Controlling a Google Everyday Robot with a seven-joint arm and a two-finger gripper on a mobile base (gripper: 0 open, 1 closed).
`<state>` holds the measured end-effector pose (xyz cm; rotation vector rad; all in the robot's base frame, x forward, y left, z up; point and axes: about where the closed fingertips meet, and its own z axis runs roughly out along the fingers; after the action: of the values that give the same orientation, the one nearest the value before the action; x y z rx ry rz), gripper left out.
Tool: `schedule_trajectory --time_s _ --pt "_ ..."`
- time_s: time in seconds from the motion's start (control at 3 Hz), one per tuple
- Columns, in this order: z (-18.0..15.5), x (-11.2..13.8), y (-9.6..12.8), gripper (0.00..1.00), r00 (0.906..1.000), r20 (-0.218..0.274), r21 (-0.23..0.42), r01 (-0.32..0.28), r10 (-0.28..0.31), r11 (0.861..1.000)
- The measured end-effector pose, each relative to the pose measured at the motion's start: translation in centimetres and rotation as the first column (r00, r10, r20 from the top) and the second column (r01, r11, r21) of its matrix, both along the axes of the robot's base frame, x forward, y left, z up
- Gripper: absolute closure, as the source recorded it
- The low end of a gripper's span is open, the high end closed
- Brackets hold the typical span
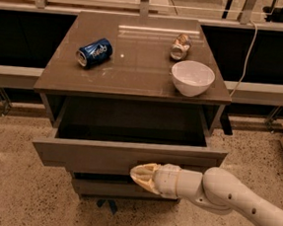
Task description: Close top drawer
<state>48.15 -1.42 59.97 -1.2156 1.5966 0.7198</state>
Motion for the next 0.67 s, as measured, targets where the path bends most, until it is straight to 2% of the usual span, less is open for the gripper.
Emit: schedule_trajectory --time_s 0.33,0.67 --pt "1.4 2.0 1.1 1.00 0.9981 0.053 -0.058 0.035 -0.031 0.998" --pt "3.0 4.5 2.8 1.00 0.9907 0.117 -0.155 0.088 -0.070 0.984"
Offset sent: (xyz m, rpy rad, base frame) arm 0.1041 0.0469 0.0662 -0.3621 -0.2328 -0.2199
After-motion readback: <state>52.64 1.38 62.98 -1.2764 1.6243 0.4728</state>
